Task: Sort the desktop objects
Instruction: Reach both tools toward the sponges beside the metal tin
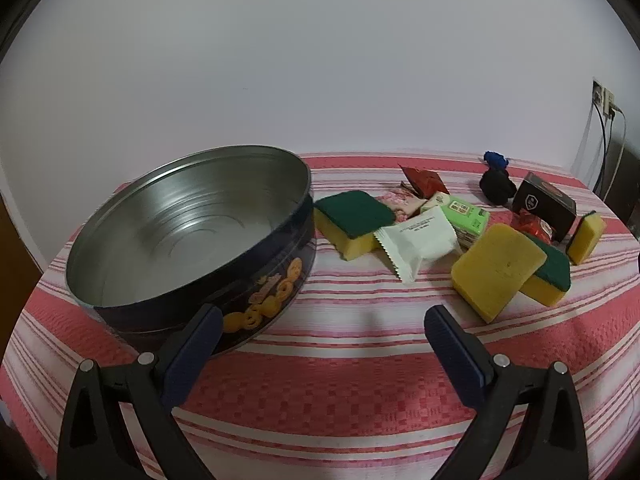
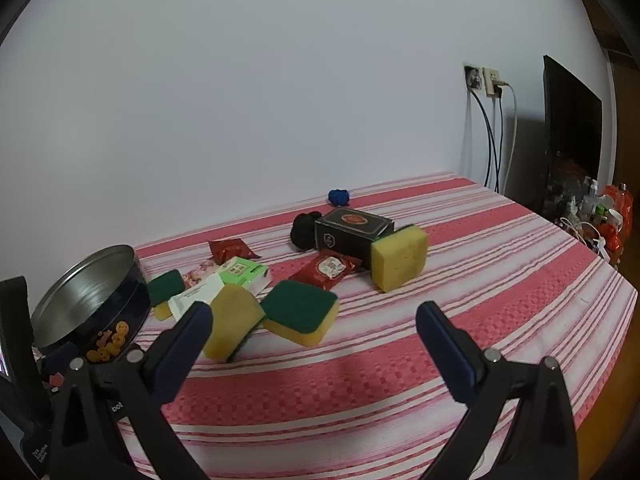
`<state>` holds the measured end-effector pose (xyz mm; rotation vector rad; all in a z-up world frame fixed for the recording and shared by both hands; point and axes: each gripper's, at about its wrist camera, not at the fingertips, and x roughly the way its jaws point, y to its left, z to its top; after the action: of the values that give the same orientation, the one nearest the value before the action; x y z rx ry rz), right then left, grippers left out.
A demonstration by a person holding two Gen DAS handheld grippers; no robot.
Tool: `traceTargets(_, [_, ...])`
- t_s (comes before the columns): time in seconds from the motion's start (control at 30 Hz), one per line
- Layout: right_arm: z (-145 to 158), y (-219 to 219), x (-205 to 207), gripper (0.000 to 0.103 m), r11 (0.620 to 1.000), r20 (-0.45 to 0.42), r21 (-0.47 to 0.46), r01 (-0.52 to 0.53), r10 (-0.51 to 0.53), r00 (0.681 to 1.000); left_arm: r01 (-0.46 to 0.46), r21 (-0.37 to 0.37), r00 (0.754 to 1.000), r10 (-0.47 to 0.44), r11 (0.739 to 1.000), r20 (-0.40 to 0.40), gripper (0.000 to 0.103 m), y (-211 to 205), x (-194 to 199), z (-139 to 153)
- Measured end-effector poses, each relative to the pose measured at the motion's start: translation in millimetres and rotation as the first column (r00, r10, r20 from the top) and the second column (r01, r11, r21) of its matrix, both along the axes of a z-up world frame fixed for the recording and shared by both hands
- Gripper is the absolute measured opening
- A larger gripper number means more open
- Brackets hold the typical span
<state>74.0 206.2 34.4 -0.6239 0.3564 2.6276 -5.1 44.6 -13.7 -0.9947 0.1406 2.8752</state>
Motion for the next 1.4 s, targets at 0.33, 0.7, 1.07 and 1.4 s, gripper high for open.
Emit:
traceTargets(0.33, [-6.0, 11.3, 0.1, 0.103, 1.0, -0.005, -0.029, 0.001, -0.001, 1.0, 0.017, -0.016, 1.0, -0.017, 1.0, 0.006, 0.102, 11.6, -2.0, -3.0])
traceTargets(0.7, [-10.4, 24.0, 3.5, 0.103, 0.999, -0.005, -0.047, 0.016, -0.017, 1.0, 0.078, -0.011, 0.996, -0.077, 0.997, 0.033, 0.102, 28.0, -8.7, -4.0])
traceTargets(1.07, [-13.8, 48.5, 14.6, 0.103, 0.995, -0.023, -0.088, 0.047, -0.05, 0.999, 0.268, 0.054, 0.959, -0.272, 0.962, 0.08, 0.102, 72.2, -25.1, 0.2])
traceTargets(1.4, [-20.3, 71.5, 27.6, 0.103, 0.986, -0.025, -0.144, 0.084, -0.089, 0.996, 0.418, -0.033, 0.897, -0.406, 0.908, 0.172, 0.082, 122.1, -36.4, -22.1])
